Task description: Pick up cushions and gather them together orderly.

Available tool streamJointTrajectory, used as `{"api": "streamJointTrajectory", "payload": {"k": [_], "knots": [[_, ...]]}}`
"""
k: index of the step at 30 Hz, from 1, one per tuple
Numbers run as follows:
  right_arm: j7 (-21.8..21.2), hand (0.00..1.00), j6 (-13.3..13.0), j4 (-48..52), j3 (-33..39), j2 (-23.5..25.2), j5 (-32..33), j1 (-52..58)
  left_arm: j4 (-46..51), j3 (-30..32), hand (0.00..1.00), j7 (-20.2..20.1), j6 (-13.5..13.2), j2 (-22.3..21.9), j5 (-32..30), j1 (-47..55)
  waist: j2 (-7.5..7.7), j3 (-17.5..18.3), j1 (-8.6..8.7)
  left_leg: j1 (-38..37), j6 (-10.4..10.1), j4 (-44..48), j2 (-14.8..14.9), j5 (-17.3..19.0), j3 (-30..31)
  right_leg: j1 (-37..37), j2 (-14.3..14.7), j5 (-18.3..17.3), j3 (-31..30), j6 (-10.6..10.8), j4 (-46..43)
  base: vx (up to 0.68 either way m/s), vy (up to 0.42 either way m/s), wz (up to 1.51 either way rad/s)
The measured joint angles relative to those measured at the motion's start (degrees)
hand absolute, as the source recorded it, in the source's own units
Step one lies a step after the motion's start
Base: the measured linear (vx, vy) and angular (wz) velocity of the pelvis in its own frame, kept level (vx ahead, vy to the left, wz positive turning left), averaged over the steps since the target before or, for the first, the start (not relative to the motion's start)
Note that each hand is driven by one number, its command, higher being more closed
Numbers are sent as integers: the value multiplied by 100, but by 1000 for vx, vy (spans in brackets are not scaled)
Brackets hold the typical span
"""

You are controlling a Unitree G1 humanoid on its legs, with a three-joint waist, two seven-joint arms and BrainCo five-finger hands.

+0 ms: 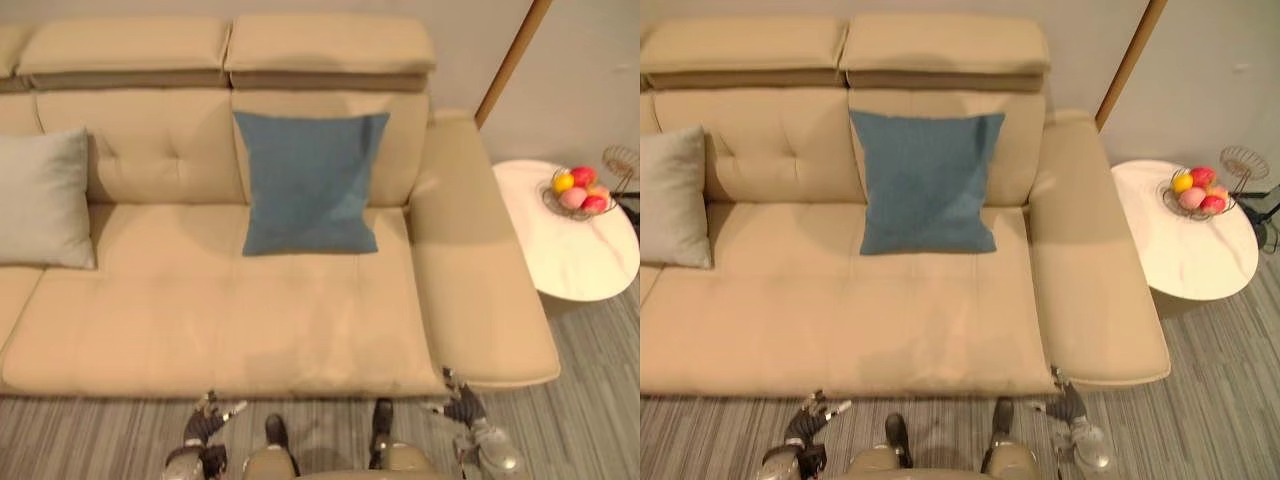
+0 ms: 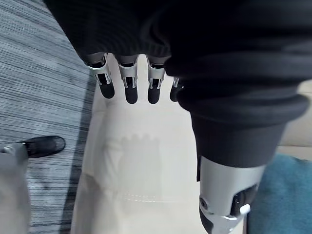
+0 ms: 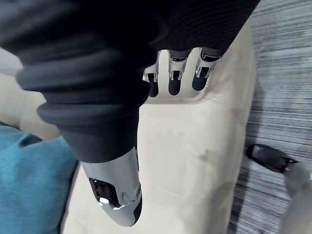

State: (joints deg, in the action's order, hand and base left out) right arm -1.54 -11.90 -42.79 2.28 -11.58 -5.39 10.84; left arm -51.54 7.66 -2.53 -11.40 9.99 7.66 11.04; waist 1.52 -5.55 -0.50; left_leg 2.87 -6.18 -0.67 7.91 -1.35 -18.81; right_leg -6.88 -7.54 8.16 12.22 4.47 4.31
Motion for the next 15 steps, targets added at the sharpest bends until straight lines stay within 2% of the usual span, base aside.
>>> {"api": "streamJointTrajectory", "payload": {"k": [6, 9, 10, 11, 12, 13, 14, 15], "knots": [[8, 0, 219, -402, 180, -1, -198, 46, -213, -2, 0, -117, 96, -94, -273, 140, -56, 188, 76, -483, -7, -235, -125, 1, -88, 241, -48, -31, -194, 86, -62, 19, 16, -16], [16, 0, 223, -343, 176, 4, -177, -124, -195, -56, 0, -113, 97, 25, -272, 24, 31, 134, 138, -231, 135, 201, -102, 103, -231, -257, -105, -58, -444, 100, -698, -44, 13, -36], [18, 0, 225, -293, 110, -20, -128, -142, -150, -56, 0, -107, 105, 47, -269, -122, 104, 88, 134, -14, 315, 521, -147, 206, -175, -544, -171, 19, -562, 219, -1038, -142, 28, -37], [19, 0, 231, -292, 87, -61, -119, -170, -16, -56, 0, -104, 103, 36, -264, -124, 32, 109, 87, 70, 422, 560, -97, 269, -172, -540, -131, 157, -644, 453, -913, -173, 32, -41], [18, 0, 240, -303, 66, -40, -110, -263, 56, -40, 0, -101, 94, 60, -260, -110, -41, 64, 112, 103, 399, 596, 16, 258, -266, -623, -175, -105, -604, 486, -1198, -185, 2, -8], [18, 0, 245, -310, 6, -7, -79, -270, 183, -46, 0, -85, 89, 66, -237, -139, -30, 41, 223, 194, 387, 723, 30, 249, -167, -1001, -313, -1058, -515, 113, -3064, -134, -57, 37], [12, 0, 248, -376, -39, 49, -77, -192, 294, -48, 0, -76, 90, 125, -196, -130, 19, 23, 261, 125, 393, 760, 15, 185, -14, -971, -368, -1643, -533, 299, -4745, -110, -89, 58], [15, 0, 248, -380, -39, 75, -75, -157, 302, -43, 0, -68, 94, 149, -179, -112, 51, 24, 266, 122, 396, 783, 4, 146, 2, -806, -347, -1747, -555, 377, -5017, -122, -110, 63]]}}
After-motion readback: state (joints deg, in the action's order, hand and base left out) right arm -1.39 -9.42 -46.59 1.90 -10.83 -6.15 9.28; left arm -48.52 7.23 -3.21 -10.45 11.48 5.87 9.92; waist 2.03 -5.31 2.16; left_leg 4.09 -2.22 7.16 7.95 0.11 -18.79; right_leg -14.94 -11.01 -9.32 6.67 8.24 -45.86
